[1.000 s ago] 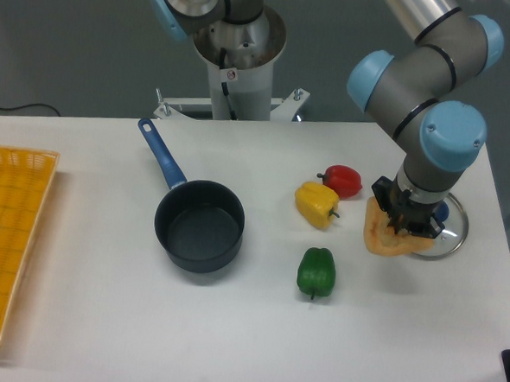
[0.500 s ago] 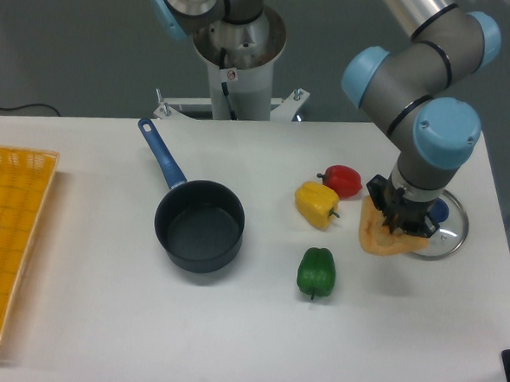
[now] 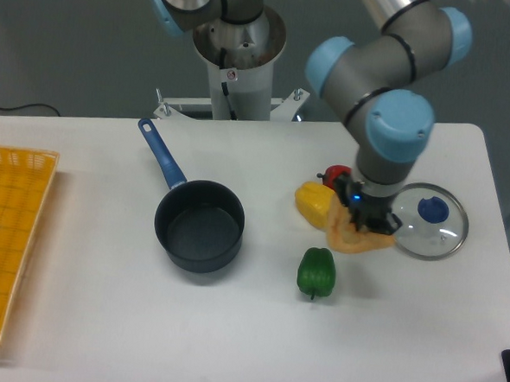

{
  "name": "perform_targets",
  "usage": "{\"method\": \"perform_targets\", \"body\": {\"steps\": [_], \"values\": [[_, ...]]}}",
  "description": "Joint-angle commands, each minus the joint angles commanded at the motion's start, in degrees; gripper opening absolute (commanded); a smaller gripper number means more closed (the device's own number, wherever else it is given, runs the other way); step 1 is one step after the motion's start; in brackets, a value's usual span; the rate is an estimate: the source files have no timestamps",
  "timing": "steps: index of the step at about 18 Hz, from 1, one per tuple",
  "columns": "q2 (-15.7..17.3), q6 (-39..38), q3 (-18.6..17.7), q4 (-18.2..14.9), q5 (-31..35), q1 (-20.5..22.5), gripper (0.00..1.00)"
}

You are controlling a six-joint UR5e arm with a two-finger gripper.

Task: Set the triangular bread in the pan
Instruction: 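Lift the held triangular bread up off the glass lid, then carry the bread over the peppers toward the dark blue saucepan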

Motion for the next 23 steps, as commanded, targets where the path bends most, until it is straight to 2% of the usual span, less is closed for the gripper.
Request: {"method": "perform_targets", "body": {"steps": [8, 12, 14, 16, 23], "values": [[3.07, -0.09, -2.99, 0.09, 0.0, -6.94, 0.0], [3.34, -1.49, -4.39, 0.17, 0.0, -9.93, 0.0], [4.21, -2.02, -6.15, 1.48, 0.0, -11.25, 0.0], [5.1, -4.64, -8.26, 4.38, -0.09, -11.78, 0.0], [6.07, -8.08, -9.67, 4.66, 0.0, -15.3, 0.0]]}}
